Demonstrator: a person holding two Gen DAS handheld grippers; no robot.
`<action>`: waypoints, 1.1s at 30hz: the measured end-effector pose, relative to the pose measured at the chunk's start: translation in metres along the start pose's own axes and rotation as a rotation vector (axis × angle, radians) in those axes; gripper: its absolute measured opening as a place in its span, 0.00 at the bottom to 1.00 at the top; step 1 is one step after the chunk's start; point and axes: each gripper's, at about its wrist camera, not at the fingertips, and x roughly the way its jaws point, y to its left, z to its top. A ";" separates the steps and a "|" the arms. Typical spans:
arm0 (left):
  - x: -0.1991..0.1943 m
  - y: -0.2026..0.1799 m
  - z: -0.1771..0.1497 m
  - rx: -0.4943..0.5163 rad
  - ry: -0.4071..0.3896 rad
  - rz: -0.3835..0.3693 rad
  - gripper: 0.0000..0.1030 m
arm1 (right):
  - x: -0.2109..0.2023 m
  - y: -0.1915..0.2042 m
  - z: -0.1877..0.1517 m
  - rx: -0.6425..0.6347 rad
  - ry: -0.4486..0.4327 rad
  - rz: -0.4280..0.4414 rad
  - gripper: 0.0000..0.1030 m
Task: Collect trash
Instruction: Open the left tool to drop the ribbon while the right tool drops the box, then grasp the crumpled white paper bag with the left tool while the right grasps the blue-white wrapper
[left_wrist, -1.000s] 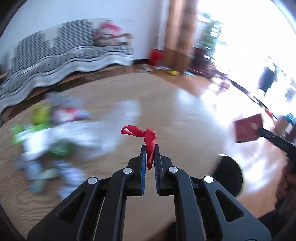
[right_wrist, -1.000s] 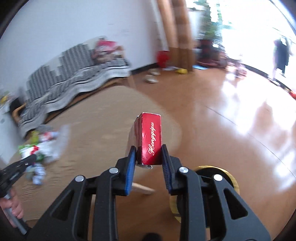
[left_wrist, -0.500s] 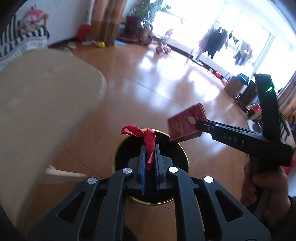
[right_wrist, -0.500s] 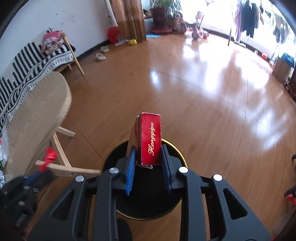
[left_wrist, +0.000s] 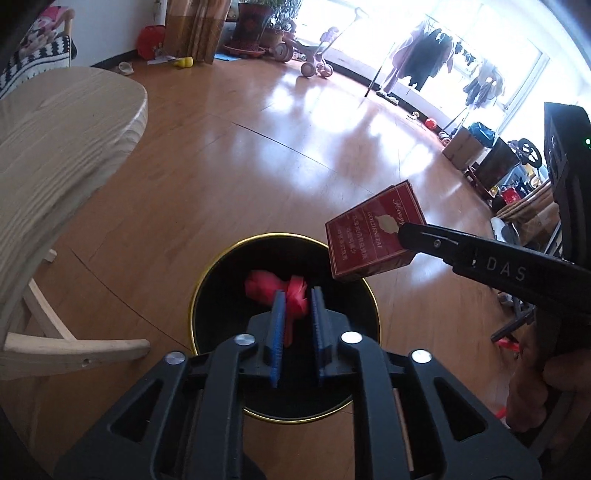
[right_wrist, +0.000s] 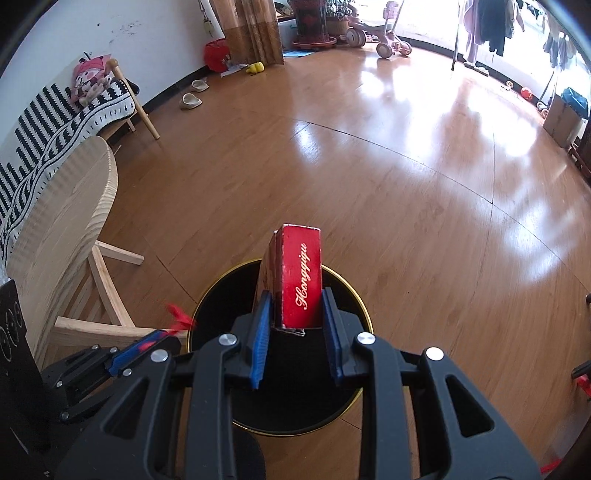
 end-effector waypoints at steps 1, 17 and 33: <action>-0.001 -0.001 0.001 -0.001 -0.003 -0.002 0.32 | 0.001 0.001 0.000 0.001 0.003 0.001 0.26; -0.101 0.001 -0.003 0.024 -0.181 -0.001 0.79 | -0.009 0.022 0.001 -0.019 -0.022 0.012 0.67; -0.345 0.201 -0.091 -0.346 -0.430 0.517 0.86 | -0.103 0.314 -0.048 -0.520 -0.138 0.394 0.72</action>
